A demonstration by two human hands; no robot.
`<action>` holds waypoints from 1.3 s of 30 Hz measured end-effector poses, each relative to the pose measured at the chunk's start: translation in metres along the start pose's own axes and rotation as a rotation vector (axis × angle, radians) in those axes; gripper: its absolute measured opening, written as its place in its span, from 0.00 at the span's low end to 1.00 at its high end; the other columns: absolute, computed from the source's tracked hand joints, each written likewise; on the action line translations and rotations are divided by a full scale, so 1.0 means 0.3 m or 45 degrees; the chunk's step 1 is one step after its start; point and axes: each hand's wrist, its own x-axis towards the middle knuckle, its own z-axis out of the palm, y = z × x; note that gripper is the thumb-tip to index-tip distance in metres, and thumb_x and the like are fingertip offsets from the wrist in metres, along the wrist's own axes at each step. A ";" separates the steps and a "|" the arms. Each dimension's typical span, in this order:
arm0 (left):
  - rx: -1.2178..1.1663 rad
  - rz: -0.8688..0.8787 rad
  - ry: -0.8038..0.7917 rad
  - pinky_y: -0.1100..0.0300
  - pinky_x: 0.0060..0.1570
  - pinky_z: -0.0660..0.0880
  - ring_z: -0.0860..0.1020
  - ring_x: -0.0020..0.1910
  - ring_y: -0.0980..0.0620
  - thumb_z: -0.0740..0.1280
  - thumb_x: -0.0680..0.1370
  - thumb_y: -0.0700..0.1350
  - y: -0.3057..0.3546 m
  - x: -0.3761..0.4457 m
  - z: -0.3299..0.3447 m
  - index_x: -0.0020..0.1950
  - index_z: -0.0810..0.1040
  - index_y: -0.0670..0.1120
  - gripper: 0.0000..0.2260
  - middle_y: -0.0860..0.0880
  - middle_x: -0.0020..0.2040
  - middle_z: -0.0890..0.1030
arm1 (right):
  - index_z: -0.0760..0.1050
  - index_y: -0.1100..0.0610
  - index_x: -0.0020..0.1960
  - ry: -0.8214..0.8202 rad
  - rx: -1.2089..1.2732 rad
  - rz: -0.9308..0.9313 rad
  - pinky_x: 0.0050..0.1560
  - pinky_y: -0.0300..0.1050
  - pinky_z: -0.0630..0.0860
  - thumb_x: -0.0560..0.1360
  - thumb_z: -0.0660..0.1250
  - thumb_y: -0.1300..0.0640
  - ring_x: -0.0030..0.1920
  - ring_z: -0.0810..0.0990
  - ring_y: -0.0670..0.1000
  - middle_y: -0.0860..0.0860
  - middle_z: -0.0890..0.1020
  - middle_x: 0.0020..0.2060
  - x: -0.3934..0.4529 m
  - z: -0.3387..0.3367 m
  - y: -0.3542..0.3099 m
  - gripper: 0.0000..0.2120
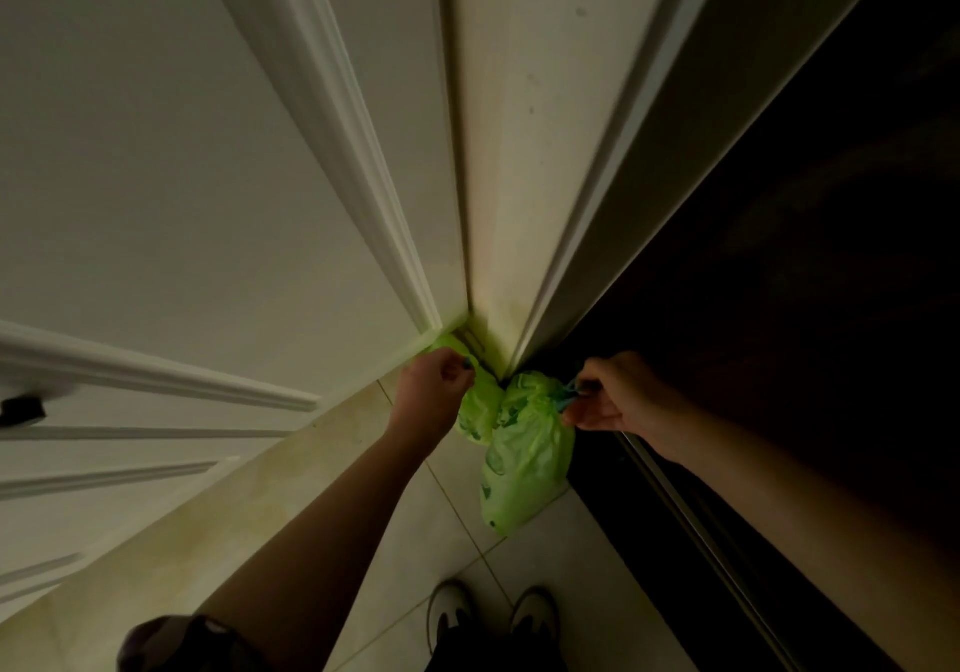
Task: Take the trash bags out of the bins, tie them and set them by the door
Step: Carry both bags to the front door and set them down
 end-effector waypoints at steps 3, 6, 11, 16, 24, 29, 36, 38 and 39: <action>-0.024 -0.013 0.011 0.69 0.34 0.69 0.80 0.39 0.51 0.70 0.72 0.39 -0.005 0.009 -0.004 0.44 0.82 0.42 0.02 0.45 0.39 0.84 | 0.72 0.61 0.41 0.057 0.011 0.070 0.32 0.42 0.77 0.77 0.56 0.60 0.25 0.81 0.49 0.54 0.81 0.22 0.000 -0.018 0.044 0.09; -0.024 -0.009 0.005 0.68 0.35 0.70 0.80 0.37 0.51 0.70 0.73 0.39 -0.008 0.013 -0.009 0.44 0.81 0.42 0.02 0.46 0.38 0.83 | 0.72 0.61 0.39 0.099 0.095 0.196 0.39 0.45 0.77 0.76 0.56 0.59 0.27 0.82 0.51 0.55 0.82 0.24 -0.013 -0.040 0.105 0.11; -0.018 -0.006 0.005 0.66 0.35 0.71 0.78 0.36 0.52 0.70 0.73 0.39 0.002 0.011 -0.015 0.44 0.81 0.41 0.02 0.47 0.36 0.82 | 0.72 0.62 0.36 0.121 0.191 0.263 0.42 0.47 0.77 0.77 0.56 0.59 0.27 0.82 0.52 0.56 0.82 0.23 -0.057 -0.060 0.151 0.13; -0.005 -0.001 -0.016 0.61 0.40 0.74 0.81 0.40 0.47 0.70 0.72 0.38 -0.002 0.004 -0.016 0.45 0.82 0.41 0.03 0.43 0.39 0.84 | 0.72 0.61 0.36 0.080 0.258 0.307 0.43 0.49 0.76 0.77 0.55 0.59 0.24 0.82 0.51 0.56 0.82 0.23 -0.102 -0.057 0.169 0.13; -0.002 0.022 -0.024 0.56 0.44 0.77 0.82 0.40 0.47 0.71 0.72 0.39 -0.007 0.015 -0.035 0.44 0.82 0.41 0.03 0.44 0.38 0.84 | 0.72 0.61 0.38 0.020 0.351 0.192 0.40 0.47 0.77 0.78 0.54 0.58 0.26 0.83 0.50 0.55 0.83 0.24 -0.047 0.003 0.062 0.14; -0.052 0.006 -0.046 0.57 0.43 0.77 0.82 0.39 0.49 0.71 0.72 0.40 -0.005 0.027 -0.035 0.43 0.81 0.44 0.01 0.45 0.37 0.84 | 0.70 0.61 0.40 0.115 0.476 0.047 0.39 0.42 0.76 0.80 0.51 0.57 0.29 0.82 0.49 0.53 0.82 0.24 0.021 0.018 -0.029 0.15; -0.046 0.049 -0.041 0.56 0.44 0.78 0.82 0.39 0.49 0.71 0.72 0.40 -0.008 0.045 -0.043 0.43 0.82 0.45 0.01 0.46 0.38 0.84 | 0.70 0.62 0.36 0.325 0.683 -0.087 0.38 0.40 0.76 0.79 0.53 0.63 0.26 0.82 0.45 0.52 0.82 0.24 0.073 0.025 -0.057 0.14; -0.054 0.044 -0.032 0.58 0.42 0.77 0.82 0.38 0.51 0.71 0.72 0.41 -0.012 0.049 -0.045 0.43 0.82 0.44 0.02 0.46 0.38 0.84 | 0.71 0.62 0.35 0.325 0.615 -0.076 0.36 0.40 0.78 0.78 0.54 0.64 0.26 0.81 0.47 0.55 0.81 0.27 0.097 0.057 -0.033 0.14; -0.058 0.043 -0.032 0.60 0.42 0.76 0.81 0.37 0.51 0.71 0.72 0.40 -0.014 0.050 -0.045 0.43 0.82 0.44 0.02 0.46 0.38 0.84 | 0.70 0.62 0.35 0.302 0.556 -0.057 0.32 0.38 0.78 0.78 0.54 0.65 0.24 0.80 0.47 0.54 0.80 0.25 0.110 0.083 -0.018 0.14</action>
